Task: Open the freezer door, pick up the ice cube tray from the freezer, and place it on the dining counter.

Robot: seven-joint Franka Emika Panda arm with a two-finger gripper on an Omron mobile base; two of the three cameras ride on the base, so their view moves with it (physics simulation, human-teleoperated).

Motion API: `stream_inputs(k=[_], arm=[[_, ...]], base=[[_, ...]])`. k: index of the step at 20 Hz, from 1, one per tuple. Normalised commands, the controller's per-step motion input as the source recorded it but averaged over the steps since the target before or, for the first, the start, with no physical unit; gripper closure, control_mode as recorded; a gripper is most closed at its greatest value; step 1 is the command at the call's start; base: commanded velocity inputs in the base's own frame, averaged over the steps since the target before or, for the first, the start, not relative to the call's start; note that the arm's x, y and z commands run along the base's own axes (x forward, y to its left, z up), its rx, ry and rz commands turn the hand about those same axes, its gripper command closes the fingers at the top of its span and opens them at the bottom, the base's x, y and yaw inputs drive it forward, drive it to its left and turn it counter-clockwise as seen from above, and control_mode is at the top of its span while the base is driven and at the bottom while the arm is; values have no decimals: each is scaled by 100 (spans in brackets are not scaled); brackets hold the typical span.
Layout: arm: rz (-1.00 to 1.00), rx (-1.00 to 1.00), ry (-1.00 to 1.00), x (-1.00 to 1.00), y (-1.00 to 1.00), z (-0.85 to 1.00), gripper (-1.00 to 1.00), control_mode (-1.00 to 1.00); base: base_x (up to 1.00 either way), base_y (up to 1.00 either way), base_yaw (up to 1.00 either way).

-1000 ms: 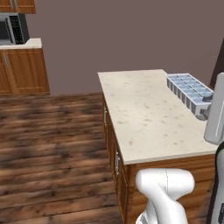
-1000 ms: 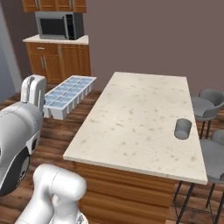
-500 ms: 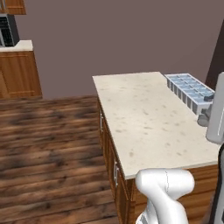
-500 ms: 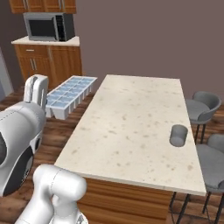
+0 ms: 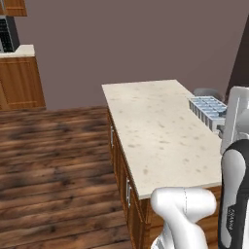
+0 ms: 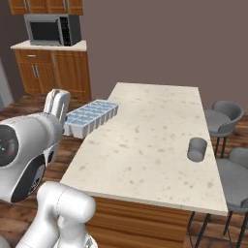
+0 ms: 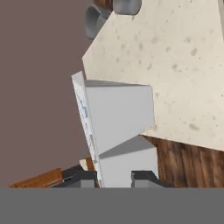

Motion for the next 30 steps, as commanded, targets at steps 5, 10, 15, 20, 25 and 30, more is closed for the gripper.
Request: stream_inputs(k=[5, 10, 15, 20, 25, 30], arm=[[-20, 1, 17, 50, -3, -79, 100, -100], [-26, 2, 26, 62, 12, -42, 100, -100], [-27, 0, 8, 84, 34, -52, 100, -100], [-9, 0, -4, 88, 14, -42, 100, -100], [1, 5, -6, 82, -17, -62, 100, -100], [0, 10, 0, 82, -35, -52, 100, -100]], base=[[0, 0, 0], [0, 0, 0], [0, 0, 0], [0, 0, 0], [0, 0, 0], [0, 0, 0]])
